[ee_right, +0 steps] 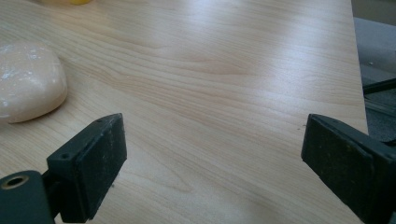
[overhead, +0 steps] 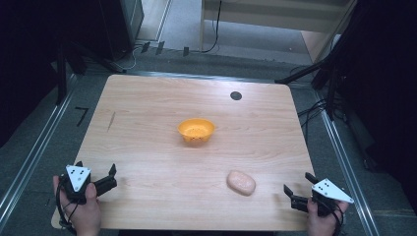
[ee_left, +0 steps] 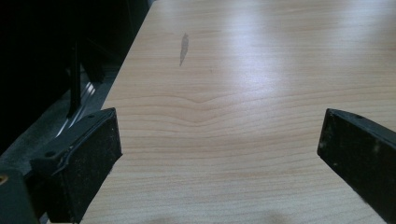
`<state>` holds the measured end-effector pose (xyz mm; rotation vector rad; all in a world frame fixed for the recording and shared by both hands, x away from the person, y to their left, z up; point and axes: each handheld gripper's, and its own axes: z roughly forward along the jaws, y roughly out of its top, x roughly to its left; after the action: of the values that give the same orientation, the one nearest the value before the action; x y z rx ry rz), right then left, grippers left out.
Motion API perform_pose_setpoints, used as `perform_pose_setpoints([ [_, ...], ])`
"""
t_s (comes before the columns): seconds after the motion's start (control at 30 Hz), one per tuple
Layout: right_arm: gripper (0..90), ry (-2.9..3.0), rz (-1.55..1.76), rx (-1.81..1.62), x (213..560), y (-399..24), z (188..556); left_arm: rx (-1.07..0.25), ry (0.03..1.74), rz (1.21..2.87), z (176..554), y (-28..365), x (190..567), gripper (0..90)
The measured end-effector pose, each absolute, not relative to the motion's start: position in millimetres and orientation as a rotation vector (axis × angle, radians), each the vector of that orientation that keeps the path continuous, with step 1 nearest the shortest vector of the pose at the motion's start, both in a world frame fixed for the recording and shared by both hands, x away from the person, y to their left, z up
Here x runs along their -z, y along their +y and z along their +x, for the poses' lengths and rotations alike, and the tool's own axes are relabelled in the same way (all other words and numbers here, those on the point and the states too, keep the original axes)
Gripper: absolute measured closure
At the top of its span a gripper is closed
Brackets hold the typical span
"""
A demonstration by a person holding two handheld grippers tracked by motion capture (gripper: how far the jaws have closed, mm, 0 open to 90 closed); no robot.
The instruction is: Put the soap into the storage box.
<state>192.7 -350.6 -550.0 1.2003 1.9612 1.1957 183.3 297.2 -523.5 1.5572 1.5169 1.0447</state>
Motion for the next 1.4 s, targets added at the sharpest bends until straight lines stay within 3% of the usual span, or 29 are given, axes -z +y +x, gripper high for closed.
perform_pose_setpoints([
  [1.13,5.8,2.229,1.138,-1.084,540,-340,208,-1.009,1.491,1.562,183,299,523,0.0],
  [1.4,0.4,2.322,1.097,-1.058,528,-333,217,-1.003,1.486,1.564,183,299,523,0.0],
])
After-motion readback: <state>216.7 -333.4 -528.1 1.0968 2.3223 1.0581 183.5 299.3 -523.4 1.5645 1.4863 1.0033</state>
